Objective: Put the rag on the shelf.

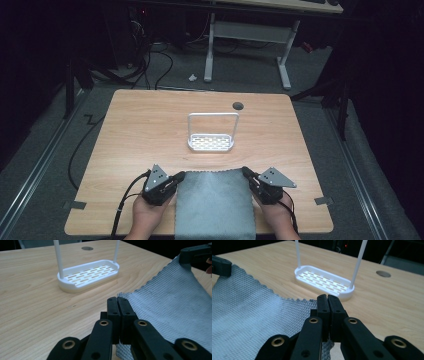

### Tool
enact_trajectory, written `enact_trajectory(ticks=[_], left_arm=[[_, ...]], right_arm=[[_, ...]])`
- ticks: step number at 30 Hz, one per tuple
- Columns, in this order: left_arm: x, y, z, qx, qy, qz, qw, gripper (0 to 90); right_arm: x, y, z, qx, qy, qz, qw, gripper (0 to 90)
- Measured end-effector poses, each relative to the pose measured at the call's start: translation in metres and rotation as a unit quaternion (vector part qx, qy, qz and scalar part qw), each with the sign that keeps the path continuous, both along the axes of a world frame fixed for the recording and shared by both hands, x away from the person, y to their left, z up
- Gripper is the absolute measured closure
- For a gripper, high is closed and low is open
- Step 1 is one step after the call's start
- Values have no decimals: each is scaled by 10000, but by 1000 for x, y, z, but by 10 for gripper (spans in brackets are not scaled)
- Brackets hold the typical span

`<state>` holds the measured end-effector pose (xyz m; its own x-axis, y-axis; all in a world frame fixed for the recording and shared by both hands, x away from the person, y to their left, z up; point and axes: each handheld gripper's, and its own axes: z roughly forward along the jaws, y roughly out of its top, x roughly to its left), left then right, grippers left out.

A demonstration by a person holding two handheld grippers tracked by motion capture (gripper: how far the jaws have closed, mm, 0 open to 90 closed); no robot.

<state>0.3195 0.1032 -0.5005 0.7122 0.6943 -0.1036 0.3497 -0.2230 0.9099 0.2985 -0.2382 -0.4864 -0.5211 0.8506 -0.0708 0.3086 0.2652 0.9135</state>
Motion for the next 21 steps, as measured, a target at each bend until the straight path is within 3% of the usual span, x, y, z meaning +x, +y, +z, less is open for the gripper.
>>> enact_trajectory(ticks=[4,12,21], left_arm=[[-2,1,12,-180,8,-13,9998,887],[2,6,39,-316,-390,111,9987,889],[13,10,70,-487,-835,240,9950,891]], right_arm=[[-2,1,7,14,-174,-37,9998,895],[-3,-1,31,202,-547,-98,9982,895],[6,-4,59,443,-925,-115,9947,896]])
